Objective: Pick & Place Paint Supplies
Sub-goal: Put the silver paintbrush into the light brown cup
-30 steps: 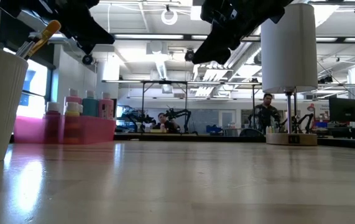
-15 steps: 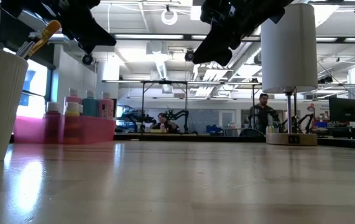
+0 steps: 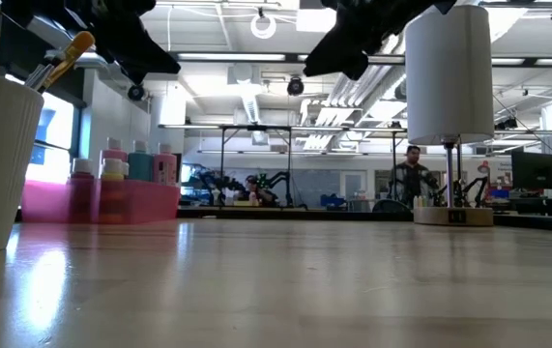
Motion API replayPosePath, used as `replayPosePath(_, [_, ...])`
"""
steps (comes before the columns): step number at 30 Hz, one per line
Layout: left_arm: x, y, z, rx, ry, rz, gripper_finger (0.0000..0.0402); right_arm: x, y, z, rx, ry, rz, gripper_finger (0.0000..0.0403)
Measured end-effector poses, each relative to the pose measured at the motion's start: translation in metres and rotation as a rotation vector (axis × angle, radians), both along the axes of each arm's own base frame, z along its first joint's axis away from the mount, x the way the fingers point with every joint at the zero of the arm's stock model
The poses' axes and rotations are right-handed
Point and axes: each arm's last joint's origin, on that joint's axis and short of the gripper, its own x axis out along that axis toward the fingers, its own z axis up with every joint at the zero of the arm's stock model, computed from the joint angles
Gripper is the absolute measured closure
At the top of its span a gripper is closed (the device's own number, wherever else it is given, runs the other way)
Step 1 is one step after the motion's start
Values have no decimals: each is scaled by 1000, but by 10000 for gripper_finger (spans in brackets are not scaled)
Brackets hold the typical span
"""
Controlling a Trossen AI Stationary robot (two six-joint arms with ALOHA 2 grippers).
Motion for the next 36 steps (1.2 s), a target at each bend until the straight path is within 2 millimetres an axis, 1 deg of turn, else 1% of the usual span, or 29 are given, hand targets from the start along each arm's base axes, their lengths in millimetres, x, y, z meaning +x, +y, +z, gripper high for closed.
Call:
replayPosePath(5, [0,1,0,35,3,19,398,-14,5,9,12,27,-2,294])
replayPosePath(7, [0,1,0,35,2,19,398,-17,9,8,18,50,-5,294])
replayPosePath(10, [0,1,0,57,5,13,398,-24,15,8,-13,96,-28,294])
replayPosePath(13, [0,1,0,83,6,15,398,-29,21,12,-55,100,-73,294])
replayPosePath(16, [1,1,0,68,1,0,398,-32,25,15,-73,97,-108,294])
replayPosePath(22, [11,2,-5,72,16,1,398,-38,29,17,-136,105,-156,296])
replayPosePath(25, [16,6,-9,84,30,41,398,-40,28,19,-211,106,-151,319])
replayPosePath(29, [18,17,-10,78,30,81,398,-45,19,23,-185,104,-121,385])
replayPosePath(32, [17,26,-11,57,32,90,398,-51,14,27,-183,96,-109,397])
replayPosePath(36, [16,35,-11,26,21,68,398,-69,11,28,-197,35,-100,400])
